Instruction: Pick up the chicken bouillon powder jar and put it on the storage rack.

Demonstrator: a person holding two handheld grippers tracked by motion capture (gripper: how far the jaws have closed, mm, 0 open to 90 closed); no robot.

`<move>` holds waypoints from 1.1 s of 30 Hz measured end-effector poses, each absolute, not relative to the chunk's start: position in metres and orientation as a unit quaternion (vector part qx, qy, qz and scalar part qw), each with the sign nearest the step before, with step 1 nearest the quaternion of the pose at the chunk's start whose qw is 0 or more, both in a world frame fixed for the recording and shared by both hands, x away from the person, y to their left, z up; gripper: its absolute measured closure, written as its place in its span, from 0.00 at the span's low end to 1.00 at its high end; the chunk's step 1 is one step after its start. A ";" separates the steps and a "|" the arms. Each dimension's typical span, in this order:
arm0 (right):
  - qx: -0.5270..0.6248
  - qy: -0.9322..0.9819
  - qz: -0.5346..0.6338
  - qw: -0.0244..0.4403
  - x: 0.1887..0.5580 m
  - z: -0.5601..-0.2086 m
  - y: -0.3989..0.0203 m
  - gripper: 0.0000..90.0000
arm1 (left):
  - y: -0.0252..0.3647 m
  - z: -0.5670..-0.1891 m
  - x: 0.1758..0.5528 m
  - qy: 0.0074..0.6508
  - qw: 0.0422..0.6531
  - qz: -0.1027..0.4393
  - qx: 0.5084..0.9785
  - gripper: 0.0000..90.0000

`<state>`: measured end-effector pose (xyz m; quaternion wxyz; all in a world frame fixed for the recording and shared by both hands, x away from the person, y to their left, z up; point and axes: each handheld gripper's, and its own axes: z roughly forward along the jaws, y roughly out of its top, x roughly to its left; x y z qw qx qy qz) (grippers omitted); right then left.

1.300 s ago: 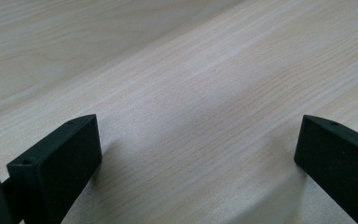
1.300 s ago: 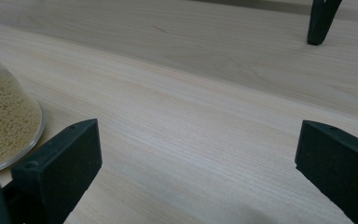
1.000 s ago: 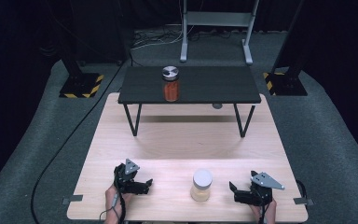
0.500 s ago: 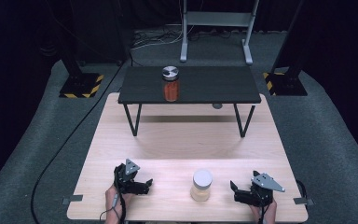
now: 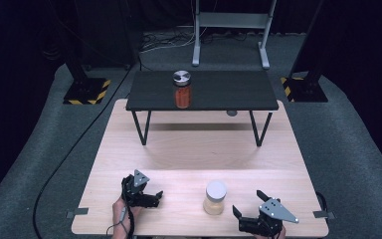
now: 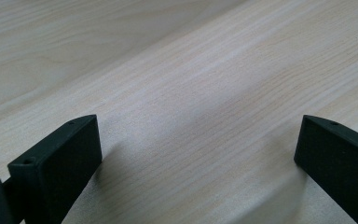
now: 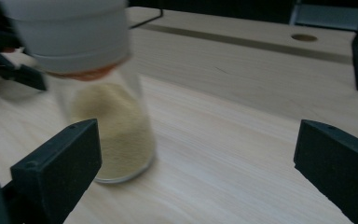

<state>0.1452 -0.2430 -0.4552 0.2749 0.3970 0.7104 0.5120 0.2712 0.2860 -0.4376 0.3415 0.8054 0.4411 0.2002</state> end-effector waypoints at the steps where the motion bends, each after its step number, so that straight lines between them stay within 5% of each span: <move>1: 0.387 0.712 0.518 0.273 0.144 -0.454 -0.243 0.00 | 0.286 -0.438 0.271 0.441 0.342 0.200 0.805 0.00; 29: 0.298 0.710 0.576 0.275 0.182 -0.460 -0.205 0.00 | 0.286 -0.438 0.271 0.441 0.341 0.202 0.805 0.00; 33: 0.290 0.709 0.582 0.272 0.186 -0.464 -0.203 0.17 | 0.286 -0.437 0.271 0.440 0.340 0.202 0.806 0.00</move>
